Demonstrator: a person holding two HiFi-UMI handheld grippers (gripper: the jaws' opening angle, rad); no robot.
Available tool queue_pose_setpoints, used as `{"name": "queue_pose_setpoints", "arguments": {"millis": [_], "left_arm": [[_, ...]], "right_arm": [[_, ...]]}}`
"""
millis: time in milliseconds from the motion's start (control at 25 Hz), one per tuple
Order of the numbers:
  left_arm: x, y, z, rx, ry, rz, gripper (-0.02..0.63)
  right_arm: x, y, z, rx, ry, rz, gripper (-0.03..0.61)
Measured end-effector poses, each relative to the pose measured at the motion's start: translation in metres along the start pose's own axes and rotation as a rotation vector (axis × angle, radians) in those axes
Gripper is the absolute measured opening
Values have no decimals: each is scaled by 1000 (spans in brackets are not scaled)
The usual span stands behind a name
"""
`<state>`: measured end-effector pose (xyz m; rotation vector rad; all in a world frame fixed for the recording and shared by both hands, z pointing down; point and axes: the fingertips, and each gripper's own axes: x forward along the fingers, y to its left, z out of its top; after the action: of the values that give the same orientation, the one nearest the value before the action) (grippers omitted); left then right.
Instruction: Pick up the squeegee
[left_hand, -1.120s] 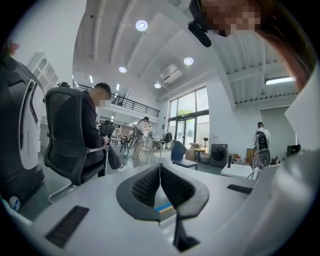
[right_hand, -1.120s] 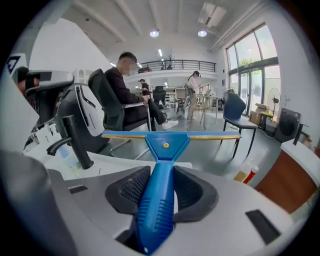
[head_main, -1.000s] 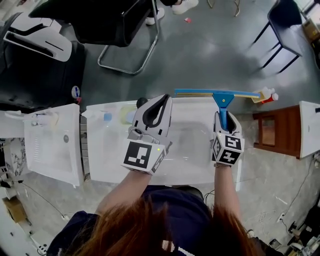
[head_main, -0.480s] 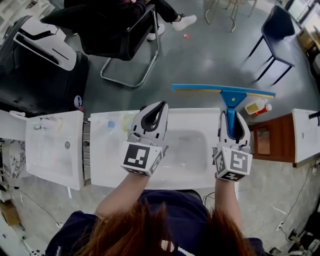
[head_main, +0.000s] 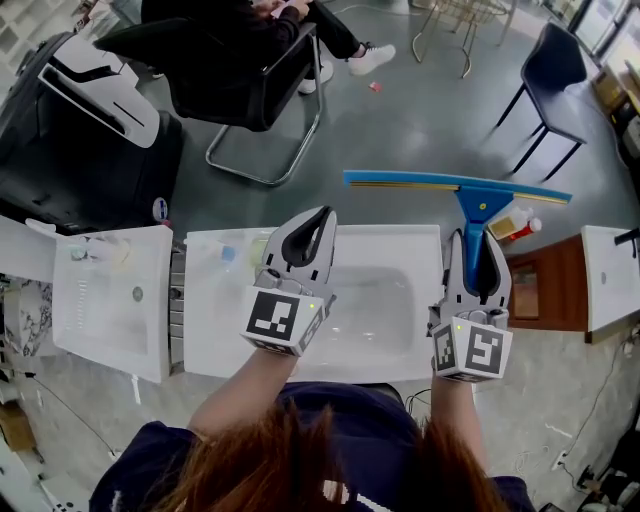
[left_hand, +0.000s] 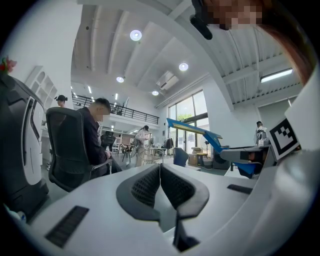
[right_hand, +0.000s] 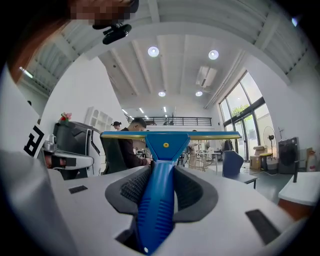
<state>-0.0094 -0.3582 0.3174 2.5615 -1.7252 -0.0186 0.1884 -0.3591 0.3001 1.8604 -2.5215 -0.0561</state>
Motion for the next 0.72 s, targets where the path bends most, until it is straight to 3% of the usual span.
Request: {"name": "queue_pose_setpoints", "arguments": {"millis": [720], "left_arm": [[-12, 4, 9, 2, -25, -3, 21]], "right_arm": [[-18, 14, 15, -2, -34, -8, 160]]}}
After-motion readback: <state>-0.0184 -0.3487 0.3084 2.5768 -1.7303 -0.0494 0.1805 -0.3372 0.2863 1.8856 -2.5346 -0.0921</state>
